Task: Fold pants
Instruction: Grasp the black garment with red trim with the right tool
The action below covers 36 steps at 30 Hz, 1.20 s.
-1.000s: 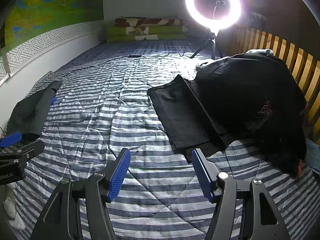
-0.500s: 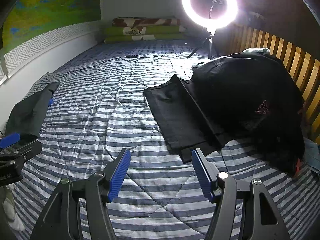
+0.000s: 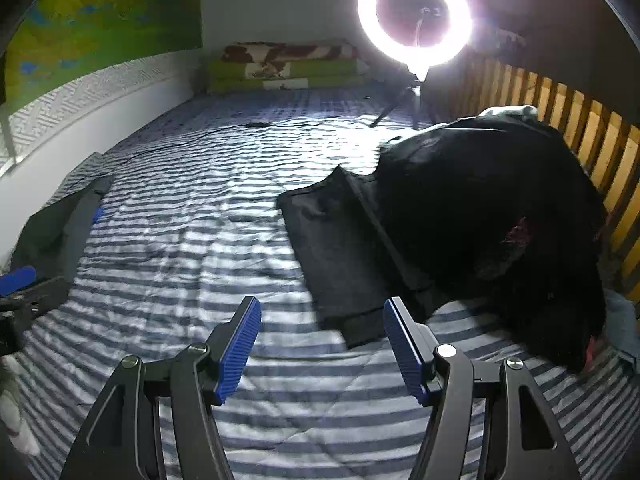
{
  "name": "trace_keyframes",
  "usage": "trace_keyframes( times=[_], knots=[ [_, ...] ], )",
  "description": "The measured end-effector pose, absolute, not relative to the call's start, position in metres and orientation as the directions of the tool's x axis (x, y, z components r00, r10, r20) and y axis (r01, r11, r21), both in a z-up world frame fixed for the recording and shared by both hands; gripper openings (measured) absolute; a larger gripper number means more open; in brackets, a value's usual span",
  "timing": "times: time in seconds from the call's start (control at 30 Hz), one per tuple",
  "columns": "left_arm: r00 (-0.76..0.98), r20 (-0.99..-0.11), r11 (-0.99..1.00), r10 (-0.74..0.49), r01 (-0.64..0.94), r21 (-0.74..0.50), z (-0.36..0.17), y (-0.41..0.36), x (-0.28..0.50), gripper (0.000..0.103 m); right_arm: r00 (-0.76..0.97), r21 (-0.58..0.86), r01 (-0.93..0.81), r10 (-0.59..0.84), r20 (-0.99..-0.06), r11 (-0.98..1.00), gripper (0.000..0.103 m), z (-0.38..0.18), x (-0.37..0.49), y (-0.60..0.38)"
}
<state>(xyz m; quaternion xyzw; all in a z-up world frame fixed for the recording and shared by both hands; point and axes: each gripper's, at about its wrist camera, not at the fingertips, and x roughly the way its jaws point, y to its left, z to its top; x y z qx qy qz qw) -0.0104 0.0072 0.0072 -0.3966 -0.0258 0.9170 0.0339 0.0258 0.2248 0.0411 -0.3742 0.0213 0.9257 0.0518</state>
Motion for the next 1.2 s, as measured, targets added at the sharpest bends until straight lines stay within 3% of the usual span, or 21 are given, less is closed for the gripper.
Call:
trace_keyframes(
  times=[0.27, 0.53, 0.73, 0.9, 1.03, 1.07, 1.2],
  knots=[
    [-0.657, -0.751, -0.997, 0.070, -0.025, -0.072, -0.007, 0.000, -0.023, 0.102, -0.668, 0.115, -0.330, 0.146, -0.730, -0.937, 0.064, 0.051, 0.000, 0.337],
    [-0.647, -0.760, -0.998, 0.054, -0.008, -0.065, -0.016, -0.007, -0.030, 0.102, -0.649, 0.060, -0.460, 0.289, -0.704, -0.886, 0.069, 0.081, -0.055, 0.425],
    [-0.645, -0.762, -0.998, 0.057, -0.014, -0.063, -0.019, -0.004, -0.033, 0.102, -0.647, 0.175, -0.530, 0.263, -0.716, -0.830, 0.073, 0.090, -0.091, 0.466],
    [-0.637, -0.769, -0.999, 0.054, -0.026, -0.048, -0.024, 0.001, -0.036, 0.102, -0.614, 0.244, -0.617, 0.264, -0.744, -0.748, 0.086, 0.089, -0.125, 0.491],
    [-0.636, -0.770, -0.999, 0.046, -0.031, -0.035, -0.027, 0.003, -0.038, 0.102, -0.560, 0.190, -0.653, 0.299, -0.772, -0.733, 0.088, 0.078, -0.148, 0.494],
    [-0.637, -0.770, -0.999, 0.045, -0.031, -0.033, -0.027, 0.003, -0.038, 0.102, -0.548, 0.162, -0.653, 0.315, -0.775, -0.739, 0.084, 0.075, -0.151, 0.492],
    [-0.635, -0.771, -0.999, 0.043, -0.028, -0.033, -0.027, -0.001, -0.039, 0.102, -0.548, 0.147, -0.637, 0.310, -0.777, -0.756, 0.035, 0.069, -0.147, 0.491]
  ],
)
